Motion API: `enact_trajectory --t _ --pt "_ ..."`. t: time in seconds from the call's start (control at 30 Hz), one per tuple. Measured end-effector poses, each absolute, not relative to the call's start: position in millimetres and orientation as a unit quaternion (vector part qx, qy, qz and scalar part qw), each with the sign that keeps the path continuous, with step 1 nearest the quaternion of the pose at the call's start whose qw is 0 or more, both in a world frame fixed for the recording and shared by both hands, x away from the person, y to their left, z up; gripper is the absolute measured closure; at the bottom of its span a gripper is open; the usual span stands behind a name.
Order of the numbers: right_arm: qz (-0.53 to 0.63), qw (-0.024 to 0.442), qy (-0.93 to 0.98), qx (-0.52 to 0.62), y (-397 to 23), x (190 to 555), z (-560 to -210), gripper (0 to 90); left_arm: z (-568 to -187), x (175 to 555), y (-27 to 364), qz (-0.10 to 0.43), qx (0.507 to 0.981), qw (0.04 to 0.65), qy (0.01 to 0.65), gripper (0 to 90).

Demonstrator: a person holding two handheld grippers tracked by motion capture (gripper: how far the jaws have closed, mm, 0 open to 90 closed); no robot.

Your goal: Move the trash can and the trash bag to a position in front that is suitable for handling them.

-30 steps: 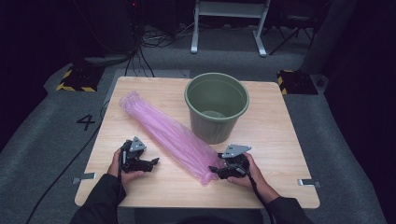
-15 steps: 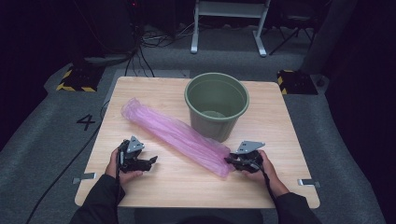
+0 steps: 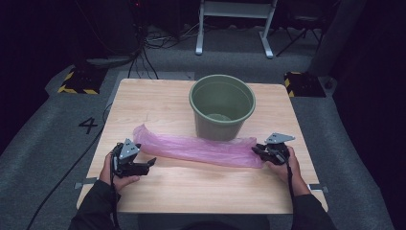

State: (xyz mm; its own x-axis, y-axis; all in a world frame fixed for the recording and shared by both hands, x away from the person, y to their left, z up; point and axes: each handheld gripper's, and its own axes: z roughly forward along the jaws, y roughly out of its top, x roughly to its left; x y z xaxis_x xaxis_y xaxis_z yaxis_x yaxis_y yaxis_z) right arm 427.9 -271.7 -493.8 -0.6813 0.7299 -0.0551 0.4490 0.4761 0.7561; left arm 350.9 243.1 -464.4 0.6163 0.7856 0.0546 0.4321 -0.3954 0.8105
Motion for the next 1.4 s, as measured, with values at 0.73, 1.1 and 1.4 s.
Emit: enact_trajectory --t 0.73,1.1,1.4 --pt "0.399 0.211 0.804 0.386 -321 423 -464 25.1 -484 365 239 0.184 0.823 0.381 0.378 26.5" --pt "0.417 0.225 0.790 0.389 -329 407 -443 24.9 -495 366 224 0.171 0.853 0.332 0.365 40.4" --pt "0.408 0.222 0.798 0.383 -327 403 -437 21.2 -493 364 223 0.160 0.862 0.332 0.349 65.5"
